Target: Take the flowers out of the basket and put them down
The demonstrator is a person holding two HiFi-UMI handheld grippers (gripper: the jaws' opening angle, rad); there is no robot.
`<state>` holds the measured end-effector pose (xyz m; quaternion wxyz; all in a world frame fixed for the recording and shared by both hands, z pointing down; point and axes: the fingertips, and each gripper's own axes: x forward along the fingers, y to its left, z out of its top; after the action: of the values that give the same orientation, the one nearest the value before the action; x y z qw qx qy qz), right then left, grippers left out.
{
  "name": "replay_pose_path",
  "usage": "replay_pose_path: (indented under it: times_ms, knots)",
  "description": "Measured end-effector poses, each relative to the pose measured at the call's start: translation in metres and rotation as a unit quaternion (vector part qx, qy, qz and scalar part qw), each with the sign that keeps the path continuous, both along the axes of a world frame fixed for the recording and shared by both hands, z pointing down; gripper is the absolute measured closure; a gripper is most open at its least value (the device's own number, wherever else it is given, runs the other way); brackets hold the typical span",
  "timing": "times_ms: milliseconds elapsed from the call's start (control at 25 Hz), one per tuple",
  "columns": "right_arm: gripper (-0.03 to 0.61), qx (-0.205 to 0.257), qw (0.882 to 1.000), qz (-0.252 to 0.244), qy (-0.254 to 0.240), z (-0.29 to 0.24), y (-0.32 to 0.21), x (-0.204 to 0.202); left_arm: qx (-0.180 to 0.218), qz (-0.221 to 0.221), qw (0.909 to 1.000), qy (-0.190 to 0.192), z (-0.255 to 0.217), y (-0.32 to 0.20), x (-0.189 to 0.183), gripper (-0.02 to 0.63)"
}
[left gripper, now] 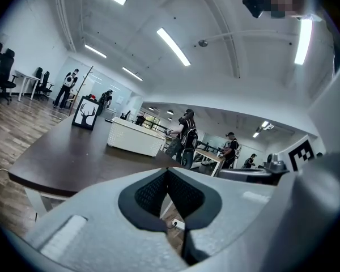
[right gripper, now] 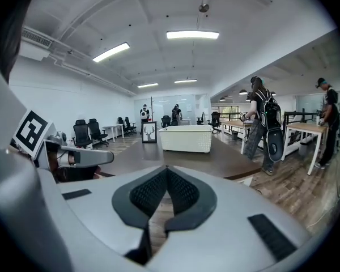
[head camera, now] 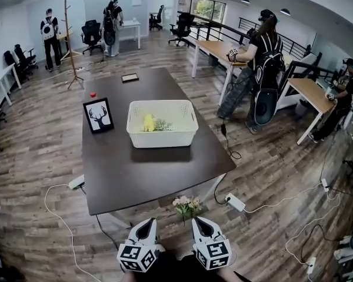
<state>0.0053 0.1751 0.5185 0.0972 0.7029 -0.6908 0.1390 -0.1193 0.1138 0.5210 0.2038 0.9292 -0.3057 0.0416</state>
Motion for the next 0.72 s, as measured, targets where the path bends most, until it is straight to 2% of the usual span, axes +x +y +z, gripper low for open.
replay_pose_path:
  times_ms: [240, 520, 720]
  knots:
    - [0.572, 0.002, 1.000, 0.011, 0.007, 0.000, -0.020, 0.003, 0.008, 0.005, 1.0000, 0.001, -0.005, -0.029, -0.001, 0.606]
    - [0.572, 0.001, 1.000, 0.020, -0.014, 0.006, -0.030, 0.013, 0.019, 0.007, 0.9997, -0.016, -0.004, -0.039, 0.004, 0.606]
    - [0.571, -0.005, 0.999, 0.023, -0.031, 0.014, -0.045, 0.024, 0.010, -0.006, 0.9997, -0.023, 0.000, -0.050, 0.004, 0.606]
